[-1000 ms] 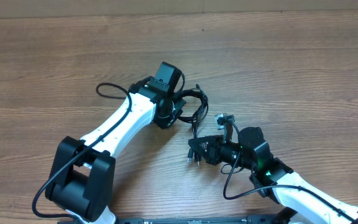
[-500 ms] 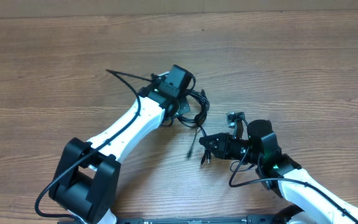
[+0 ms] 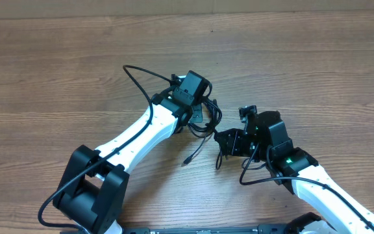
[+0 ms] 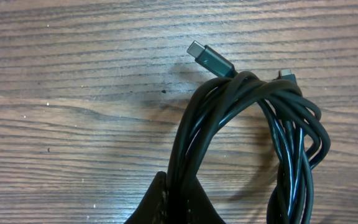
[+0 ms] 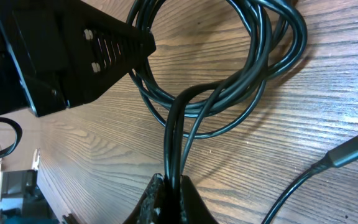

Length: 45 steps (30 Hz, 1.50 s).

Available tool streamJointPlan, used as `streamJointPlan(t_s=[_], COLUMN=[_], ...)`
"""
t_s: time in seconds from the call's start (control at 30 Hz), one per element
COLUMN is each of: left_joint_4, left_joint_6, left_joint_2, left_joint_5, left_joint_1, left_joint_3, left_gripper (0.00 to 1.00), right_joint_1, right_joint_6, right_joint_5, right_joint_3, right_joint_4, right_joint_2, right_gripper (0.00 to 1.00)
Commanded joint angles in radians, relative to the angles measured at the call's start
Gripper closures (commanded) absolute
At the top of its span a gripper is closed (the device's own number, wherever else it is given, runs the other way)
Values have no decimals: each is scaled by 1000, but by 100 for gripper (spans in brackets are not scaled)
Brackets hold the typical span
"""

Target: Untangle cables

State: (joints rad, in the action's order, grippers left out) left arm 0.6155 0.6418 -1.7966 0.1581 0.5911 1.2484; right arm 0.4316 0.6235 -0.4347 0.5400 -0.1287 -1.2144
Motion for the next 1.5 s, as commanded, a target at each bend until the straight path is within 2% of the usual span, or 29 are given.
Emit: streamJointPlan(t_s=[0.0, 0.23, 0.4, 0.53, 0.63, 0.67, 0.73, 1.03, 1.2, 1.47], left_joint_4=[0, -23, -21, -18, -17, -18, -16, 13, 13, 13], left_joint_6=[116, 152, 152, 152, 152, 152, 158, 332, 336, 456], left_joint_2=[43, 45, 45, 45, 45, 45, 45, 45, 45, 45], left_joint_5=[-5, -60, -69, -77, -82, -82, -82, -82, -86, -179], left_joint_1=[-10, -9, -9, -9, -9, -9, -9, -9, -9, -9], left_joint_3=[21, 22, 22, 22, 22, 22, 22, 22, 22, 22], left_gripper=[96, 96, 96, 96, 96, 96, 96, 96, 96, 96], right_joint_1=[-5, -5, -6, -6, -6, -6, -6, -6, -6, -6], right_joint_6=[-19, -19, -20, -20, -19, -19, -19, -19, -19, -19], right_joint_5=[3, -58, -58, -56, -56, -56, -56, -37, -37, 22], right_joint_3=[24, 24, 24, 24, 24, 24, 24, 24, 24, 23], right_joint_4=[3, 2, 3, 3, 3, 3, 3, 3, 3, 3], right_joint_2=[13, 13, 13, 13, 13, 13, 13, 13, 13, 3], right_gripper=[92, 76, 47, 29, 8, 4, 0, 0, 0, 0])
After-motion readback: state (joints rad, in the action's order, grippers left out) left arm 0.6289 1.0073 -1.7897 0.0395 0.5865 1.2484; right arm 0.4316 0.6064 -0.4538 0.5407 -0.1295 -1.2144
